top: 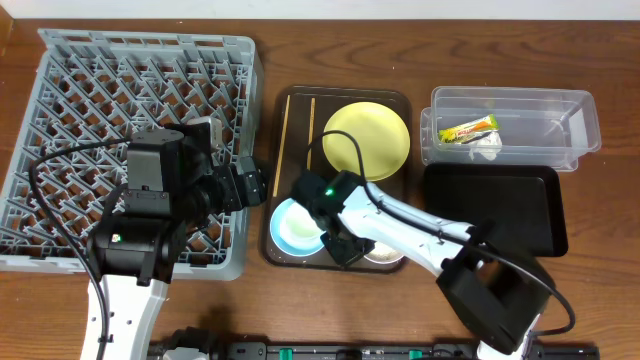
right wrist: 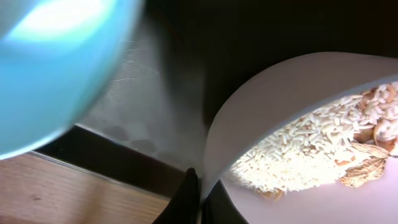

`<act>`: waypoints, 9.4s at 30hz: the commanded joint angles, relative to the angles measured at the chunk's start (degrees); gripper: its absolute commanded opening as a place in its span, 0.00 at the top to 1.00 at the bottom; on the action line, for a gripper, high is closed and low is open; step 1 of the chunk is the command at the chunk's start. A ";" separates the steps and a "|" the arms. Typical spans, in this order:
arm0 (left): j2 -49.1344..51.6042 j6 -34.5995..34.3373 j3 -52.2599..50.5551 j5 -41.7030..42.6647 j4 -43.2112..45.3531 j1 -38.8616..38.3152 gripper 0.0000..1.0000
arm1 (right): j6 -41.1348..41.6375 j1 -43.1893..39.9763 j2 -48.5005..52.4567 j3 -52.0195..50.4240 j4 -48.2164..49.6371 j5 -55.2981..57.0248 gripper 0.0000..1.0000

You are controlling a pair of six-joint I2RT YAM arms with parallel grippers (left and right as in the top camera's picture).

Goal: Sort waste into correct bins and load items into the dishwasher
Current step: 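Grasp the white bowl of rice with the right gripper, then tip the white bowl over the black tray to dump the rice, then set the white bowl back down on the brown tray, then grasp the white cup with the right gripper and lift it, then hand the white cup from the right gripper to the left gripper, then place the white cup into the dish rack with the left gripper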

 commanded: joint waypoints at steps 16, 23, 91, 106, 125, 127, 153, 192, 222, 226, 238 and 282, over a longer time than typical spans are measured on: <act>0.00 -0.11 0.76 0.72 -0.02 -0.28 0.04 | -2.64 -32.48 -22.21 -1.51 4.55 -27.43 0.99; 0.00 -0.11 0.76 0.72 -0.02 -0.28 0.04 | -7.43 -46.25 -22.21 -12.94 12.44 -52.24 0.99; 0.00 -0.11 0.76 0.72 -0.02 -0.28 0.04 | -22.34 -69.29 -22.27 -28.15 19.15 -70.79 0.99; 0.00 -0.11 0.76 0.74 0.00 -0.28 0.04 | -18.29 -52.92 -28.96 -12.46 7.85 -44.04 0.99; 0.00 -0.11 0.76 0.72 -0.02 -0.28 0.03 | 11.74 -6.82 -18.71 -7.76 9.68 0.42 0.99; 0.00 -0.11 0.76 0.72 -0.02 -0.28 0.04 | 13.64 -5.95 -16.83 -7.76 9.68 1.57 0.99; 0.15 -0.26 0.76 4.66 -0.87 -1.05 0.04 | -6.12 -27.26 -30.86 -4.44 12.22 -27.98 0.42; -6.05 -8.74 0.96 -0.28 -8.15 -1.20 0.05 | -0.31 -8.50 -11.26 -3.85 24.02 -15.80 0.99; 0.42 -9.18 0.87 65.46 25.24 -1.86 0.14 | -18.71 -33.07 -37.35 -3.78 35.50 -80.78 0.99; 0.42 -9.20 0.87 65.46 28.50 -4.11 0.14 | -18.67 -31.56 -37.18 -3.78 35.30 -77.48 0.99; 0.48 -9.20 0.87 64.13 30.51 -8.46 0.25 | -18.21 -30.71 -36.87 -3.78 36.06 -76.17 0.99; 2.12 -8.55 1.18 -19.98 -7.76 5.90 0.55 | -9.68 -42.69 -37.73 -3.80 7.30 -28.76 0.45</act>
